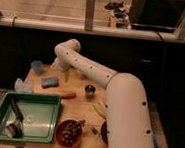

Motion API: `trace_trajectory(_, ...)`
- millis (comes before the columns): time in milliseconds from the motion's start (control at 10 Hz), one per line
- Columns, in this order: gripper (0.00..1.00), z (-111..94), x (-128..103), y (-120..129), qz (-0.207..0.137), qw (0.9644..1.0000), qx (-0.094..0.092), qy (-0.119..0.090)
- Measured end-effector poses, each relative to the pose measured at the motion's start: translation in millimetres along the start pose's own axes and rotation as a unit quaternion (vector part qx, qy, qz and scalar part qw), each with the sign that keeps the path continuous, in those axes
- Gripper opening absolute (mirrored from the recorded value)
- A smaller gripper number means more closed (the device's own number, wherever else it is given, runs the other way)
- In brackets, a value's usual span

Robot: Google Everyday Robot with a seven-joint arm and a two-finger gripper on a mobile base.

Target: Place sponge in tray

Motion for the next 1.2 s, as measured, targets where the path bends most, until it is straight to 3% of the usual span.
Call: trace_trajectory(1200, 0.80, 33, -6, -14, -0.016, 0.9994, -0.015, -0.027)
